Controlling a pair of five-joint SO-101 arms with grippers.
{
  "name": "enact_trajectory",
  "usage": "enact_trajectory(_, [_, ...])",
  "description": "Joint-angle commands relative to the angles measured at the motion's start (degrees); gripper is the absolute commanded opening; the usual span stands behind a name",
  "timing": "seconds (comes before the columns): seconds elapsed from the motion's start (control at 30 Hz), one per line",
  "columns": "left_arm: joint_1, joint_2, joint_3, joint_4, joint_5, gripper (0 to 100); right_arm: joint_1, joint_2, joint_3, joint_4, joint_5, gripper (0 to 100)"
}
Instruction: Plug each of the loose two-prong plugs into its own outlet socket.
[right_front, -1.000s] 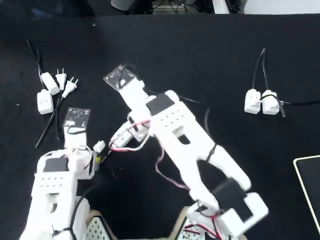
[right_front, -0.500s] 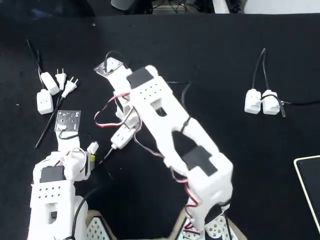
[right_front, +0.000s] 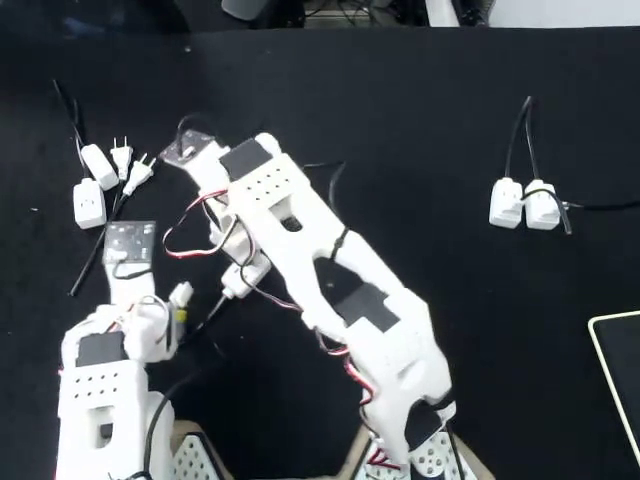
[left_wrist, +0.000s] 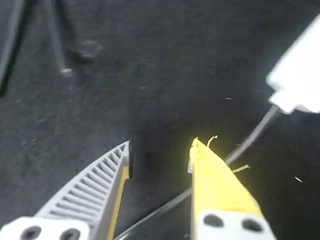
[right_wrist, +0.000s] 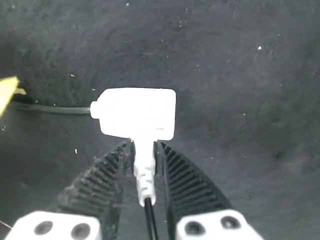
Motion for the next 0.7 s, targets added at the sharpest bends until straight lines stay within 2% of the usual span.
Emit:
enact_trajectory(0.0, [-4.70,-1.05,-1.19,-0.35,-0.62,20,-0.53,-0.13,-3.47,0.44,2.29,1.1])
enact_trajectory(0.23, [-5.49,-1.05,-1.89,-0.26,-0.62,20,1.23,-0.04,-6.81,3.08,3.69,1.1])
enact_trajectory(0.43, [-14.02,-1.05,-4.53,-0.09,4.92,20,4.57,-0.04,-8.48,2.73,3.87,1.1])
enact_trajectory(0.5, [-13.67,-1.05,-4.44,0.00,4.84,20,4.66,0.04,-8.22,1.93,3.87,1.1])
enact_trajectory(0.67, [-7.52,-0.79,-3.03,0.09,3.25,20,4.48,-0.40,-3.38,-3.16,3.87,1.1])
